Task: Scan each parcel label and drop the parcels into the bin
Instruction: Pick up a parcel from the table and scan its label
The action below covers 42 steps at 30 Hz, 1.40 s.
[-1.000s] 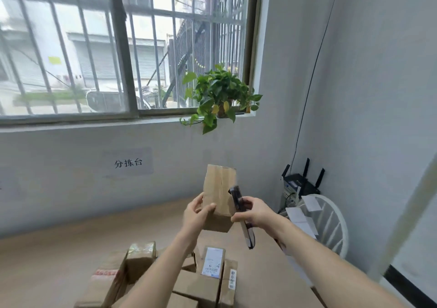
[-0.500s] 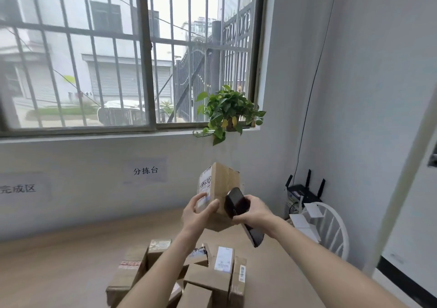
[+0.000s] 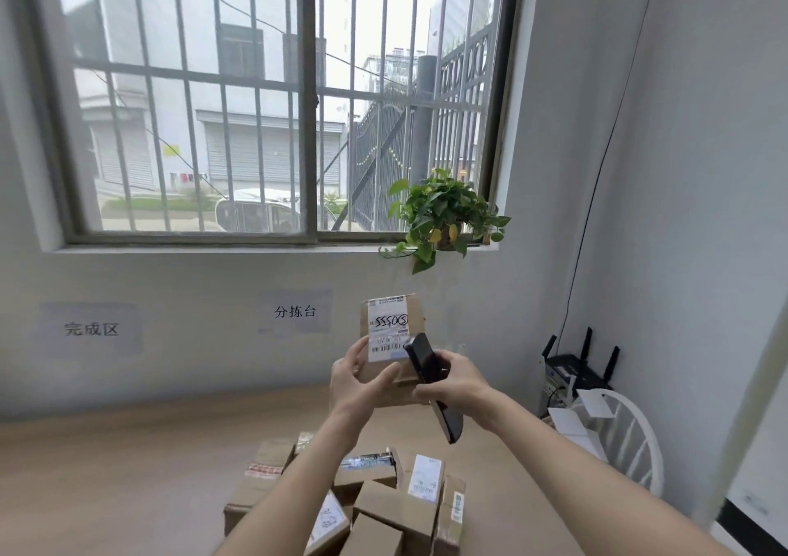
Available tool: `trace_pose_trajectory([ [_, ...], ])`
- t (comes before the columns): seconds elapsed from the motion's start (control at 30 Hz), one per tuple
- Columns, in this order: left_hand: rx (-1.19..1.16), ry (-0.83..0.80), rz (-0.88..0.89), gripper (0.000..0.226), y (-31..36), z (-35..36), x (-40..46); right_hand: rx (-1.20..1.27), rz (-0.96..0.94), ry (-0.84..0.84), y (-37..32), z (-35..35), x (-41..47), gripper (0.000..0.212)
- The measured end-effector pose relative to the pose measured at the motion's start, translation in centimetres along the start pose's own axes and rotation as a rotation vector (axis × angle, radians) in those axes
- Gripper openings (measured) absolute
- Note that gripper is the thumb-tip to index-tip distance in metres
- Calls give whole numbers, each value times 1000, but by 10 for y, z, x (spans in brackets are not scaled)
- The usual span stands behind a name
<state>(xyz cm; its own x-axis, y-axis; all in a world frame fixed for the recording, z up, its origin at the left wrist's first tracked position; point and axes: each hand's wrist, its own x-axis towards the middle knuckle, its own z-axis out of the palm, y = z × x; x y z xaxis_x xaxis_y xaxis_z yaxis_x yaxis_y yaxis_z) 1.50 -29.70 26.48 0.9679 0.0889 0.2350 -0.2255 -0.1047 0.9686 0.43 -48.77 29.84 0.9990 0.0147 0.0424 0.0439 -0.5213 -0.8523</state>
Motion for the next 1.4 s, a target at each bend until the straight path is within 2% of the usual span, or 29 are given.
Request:
trace_pose_trajectory([
  [0.1,31,49,-53,89,1,-8,4,21,4,-50,2,-2,2,65],
  [0.23,63,35,-102,67,1,-12,4,50,-7,-94,0,-2,3,63],
  [0.43,-89,34,-136,71,-9,-17,-3,22,-17,-106,0,-3,2,63],
  [0.53,-186,-11,-193,65,-6,-16,-8,30,-24,-84,2,-2,0,63],
  [0.67,-190,-25,-221,58,-1,-16,-10,18,-34,-91,0,-4,-2,66],
  [0.77,-147,-34,-189,66,2,-15,-13,12,-36,-93,-1,-9,-4,64],
  [0.9,-138,-49,-172,98,1,-16,-14,-16,-49,-88,-4,-18,-7,64],
  [1.03,-126,-89,-216,86,-1,-14,-14,-53,-51,-59,-4,-22,-8,69],
  [1.17,-101,-99,-225,78,-4,-13,-19,-171,-63,-36,-6,-25,-9,71],
  [1.4,-14,7,-120,70,1,-19,-27,-585,-77,68,-27,-39,-16,69],
])
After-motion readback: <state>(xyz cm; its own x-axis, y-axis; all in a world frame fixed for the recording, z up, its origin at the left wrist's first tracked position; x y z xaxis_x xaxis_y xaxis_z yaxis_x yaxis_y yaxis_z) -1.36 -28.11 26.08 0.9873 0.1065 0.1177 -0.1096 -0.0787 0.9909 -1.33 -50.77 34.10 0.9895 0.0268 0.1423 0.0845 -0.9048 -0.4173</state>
